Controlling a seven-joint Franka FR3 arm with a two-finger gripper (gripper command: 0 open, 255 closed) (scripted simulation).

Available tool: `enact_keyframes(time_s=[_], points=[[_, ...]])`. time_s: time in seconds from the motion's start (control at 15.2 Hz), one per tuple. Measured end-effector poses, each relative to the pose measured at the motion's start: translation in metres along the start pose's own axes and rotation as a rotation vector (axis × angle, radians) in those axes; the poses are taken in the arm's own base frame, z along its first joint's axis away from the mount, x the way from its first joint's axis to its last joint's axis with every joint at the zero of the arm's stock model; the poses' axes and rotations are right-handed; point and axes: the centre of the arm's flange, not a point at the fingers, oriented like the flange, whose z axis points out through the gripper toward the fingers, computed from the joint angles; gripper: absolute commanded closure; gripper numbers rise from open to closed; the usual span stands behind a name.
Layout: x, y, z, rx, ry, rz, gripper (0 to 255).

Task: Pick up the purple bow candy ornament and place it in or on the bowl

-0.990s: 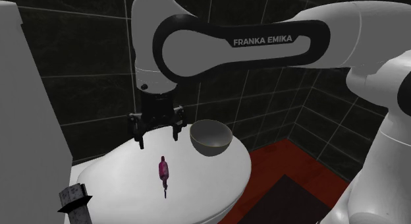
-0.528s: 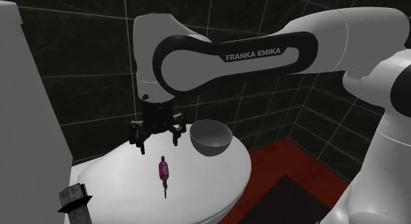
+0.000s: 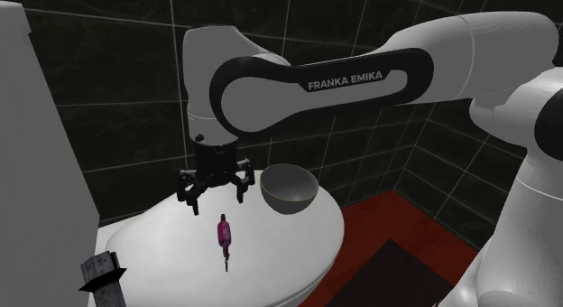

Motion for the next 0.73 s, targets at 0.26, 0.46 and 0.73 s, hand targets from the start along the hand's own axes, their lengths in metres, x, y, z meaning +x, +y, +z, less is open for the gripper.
enact_keyframes(time_s=[0.26, 0.46, 0.73], points=[[0.0, 0.0, 0.0, 0.0, 0.0, 0.0, 255], [0.0, 0.0, 0.0, 0.0, 0.0, 0.0, 255], [0.0, 0.0, 0.0, 0.0, 0.0, 0.0, 0]])
